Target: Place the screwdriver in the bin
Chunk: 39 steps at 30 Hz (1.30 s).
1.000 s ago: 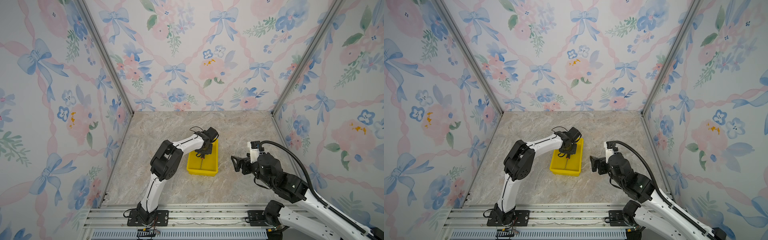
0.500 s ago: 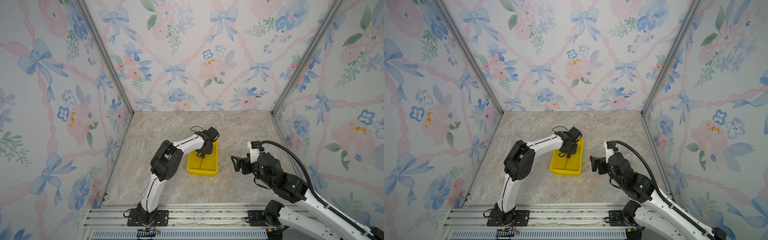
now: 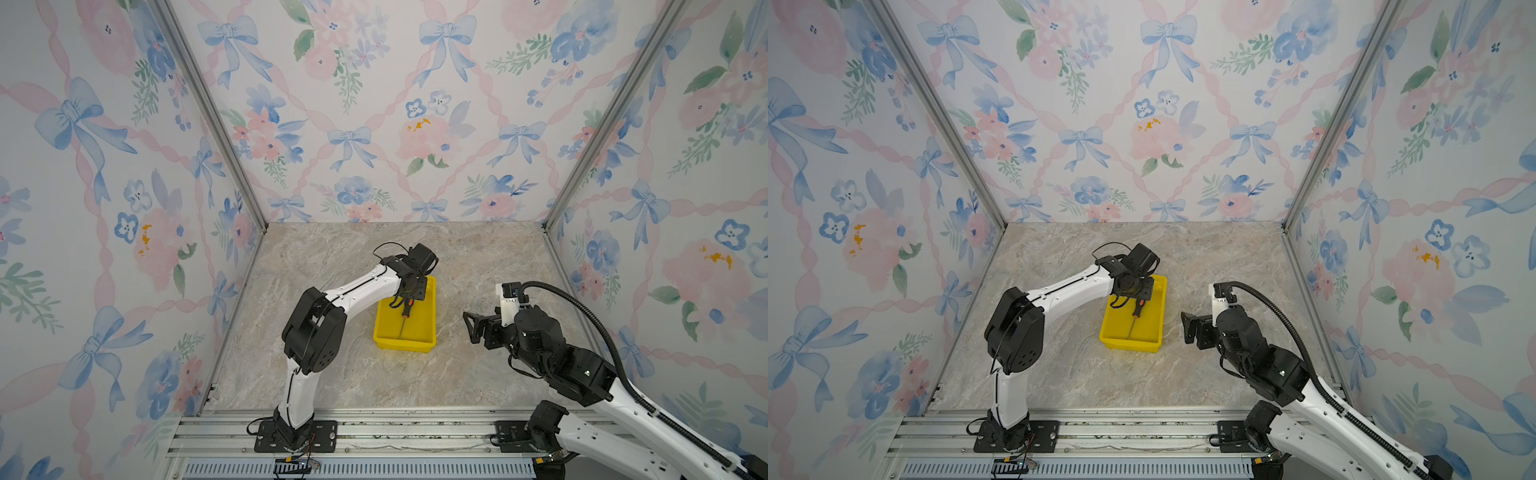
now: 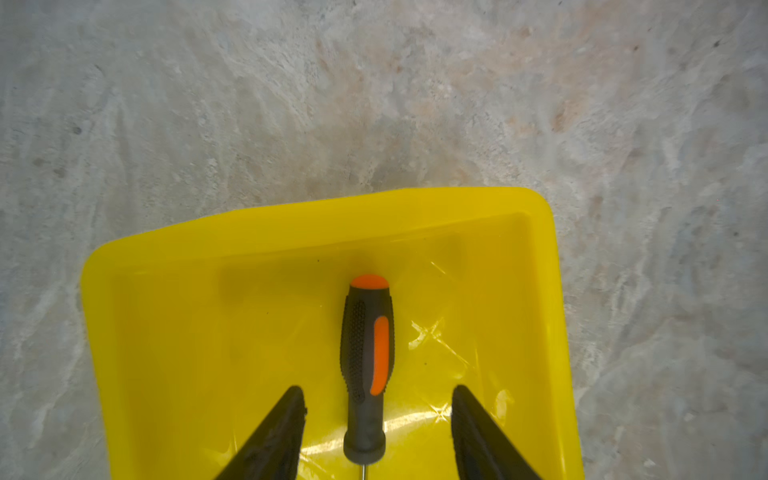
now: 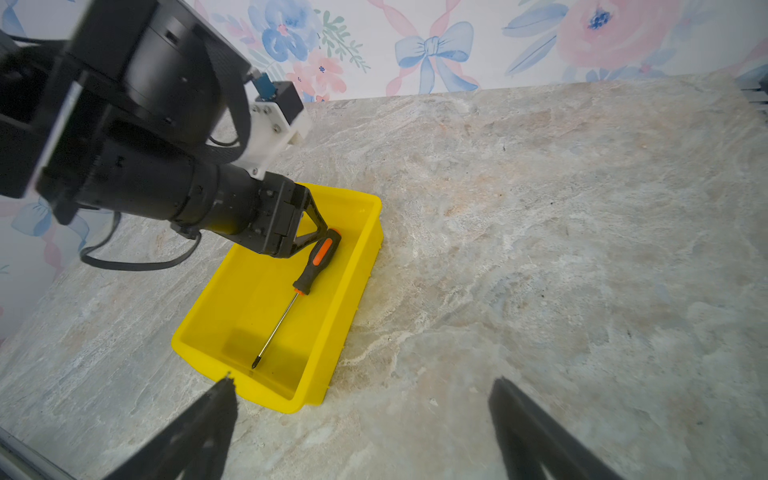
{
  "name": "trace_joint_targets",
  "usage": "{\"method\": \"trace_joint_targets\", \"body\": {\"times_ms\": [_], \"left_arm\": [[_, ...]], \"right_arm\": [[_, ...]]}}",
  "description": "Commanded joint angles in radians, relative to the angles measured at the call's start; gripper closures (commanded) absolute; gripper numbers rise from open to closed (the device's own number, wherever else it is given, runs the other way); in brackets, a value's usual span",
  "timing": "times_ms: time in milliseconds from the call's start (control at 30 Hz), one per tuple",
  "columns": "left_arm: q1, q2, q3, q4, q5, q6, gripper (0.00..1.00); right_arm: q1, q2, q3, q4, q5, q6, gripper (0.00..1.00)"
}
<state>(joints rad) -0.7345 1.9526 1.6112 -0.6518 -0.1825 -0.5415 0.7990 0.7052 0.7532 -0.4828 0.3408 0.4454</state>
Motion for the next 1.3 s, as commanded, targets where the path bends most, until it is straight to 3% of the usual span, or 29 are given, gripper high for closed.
{"method": "trace_joint_targets", "body": {"times_ms": [0, 233, 567, 767, 967, 1267], "left_arm": [[-0.005, -0.116, -0.062, -0.014, -0.007, 0.020, 0.33], [-0.005, -0.353, -0.206, -0.013, -0.078, 0.046, 0.04], [0.008, -0.615, -0.387, -0.009, -0.266, 0.094, 0.03], [0.094, -0.760, -0.589, 0.056, -0.510, 0.042, 0.03], [0.315, -0.895, -0.806, 0.241, -0.470, 0.026, 0.03], [0.515, -0.987, -1.113, 0.629, -0.337, 0.194, 0.03]], "right_arm": [[-0.010, 0.000, 0.031, -0.035, 0.020, 0.004, 0.03], [-0.017, -0.001, 0.054, -0.053, 0.026, -0.014, 0.03], [-0.119, -0.037, 0.074, -0.131, 0.029, -0.033, 0.03], [-0.233, -0.082, 0.025, -0.144, 0.051, -0.022, 0.03], [-0.306, -0.172, -0.103, -0.107, 0.200, 0.042, 0.03], [-0.322, -0.446, -0.378, 0.036, 0.365, -0.162, 0.03]]}}
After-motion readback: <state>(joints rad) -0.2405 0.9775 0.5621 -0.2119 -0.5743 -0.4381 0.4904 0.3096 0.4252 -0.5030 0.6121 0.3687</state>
